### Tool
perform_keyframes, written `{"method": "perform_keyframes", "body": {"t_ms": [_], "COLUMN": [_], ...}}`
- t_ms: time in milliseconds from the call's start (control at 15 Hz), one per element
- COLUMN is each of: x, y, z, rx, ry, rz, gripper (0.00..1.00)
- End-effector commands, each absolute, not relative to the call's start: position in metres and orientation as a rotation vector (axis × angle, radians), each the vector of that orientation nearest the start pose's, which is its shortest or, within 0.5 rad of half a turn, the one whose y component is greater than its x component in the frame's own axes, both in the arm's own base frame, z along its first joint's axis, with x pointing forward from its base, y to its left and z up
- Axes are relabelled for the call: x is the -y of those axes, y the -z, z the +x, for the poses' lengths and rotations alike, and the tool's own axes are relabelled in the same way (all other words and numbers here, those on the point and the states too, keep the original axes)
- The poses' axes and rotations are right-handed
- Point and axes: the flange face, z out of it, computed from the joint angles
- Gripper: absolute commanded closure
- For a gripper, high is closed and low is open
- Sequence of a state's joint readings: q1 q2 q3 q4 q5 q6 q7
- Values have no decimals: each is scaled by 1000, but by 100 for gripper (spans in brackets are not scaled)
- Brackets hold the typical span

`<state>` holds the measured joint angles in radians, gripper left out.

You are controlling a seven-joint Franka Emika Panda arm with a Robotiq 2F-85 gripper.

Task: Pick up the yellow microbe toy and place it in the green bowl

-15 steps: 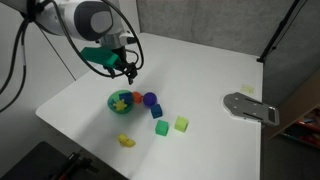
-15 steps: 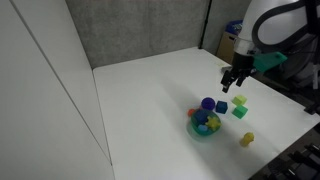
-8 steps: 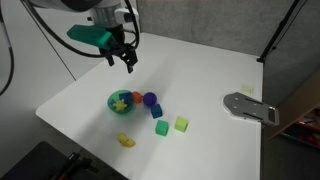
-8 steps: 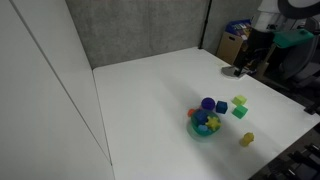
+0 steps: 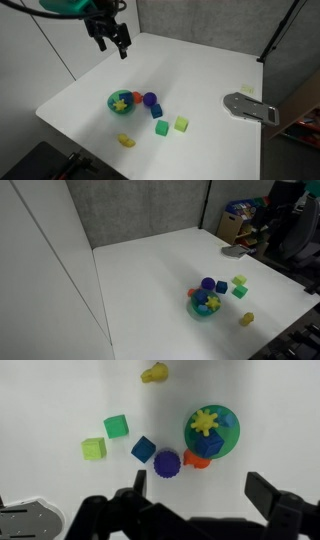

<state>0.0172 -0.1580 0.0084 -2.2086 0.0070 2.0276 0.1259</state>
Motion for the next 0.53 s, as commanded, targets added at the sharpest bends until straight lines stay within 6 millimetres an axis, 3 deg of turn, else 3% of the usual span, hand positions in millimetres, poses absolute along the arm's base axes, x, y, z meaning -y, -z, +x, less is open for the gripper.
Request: {"method": "perform_keyframes", "body": {"t_ms": [0,200,267,467], "x": [-8,-7,-10,-10], "y": [-477,-486,-476,-475], "z": [488,486,487,487], "rx": [-192,-210,-171,-172], "ry": [-15,-2,2,-2], "rz": [-3141,-3157,-3135,-3138], "gripper": [0,0,0,0]}}
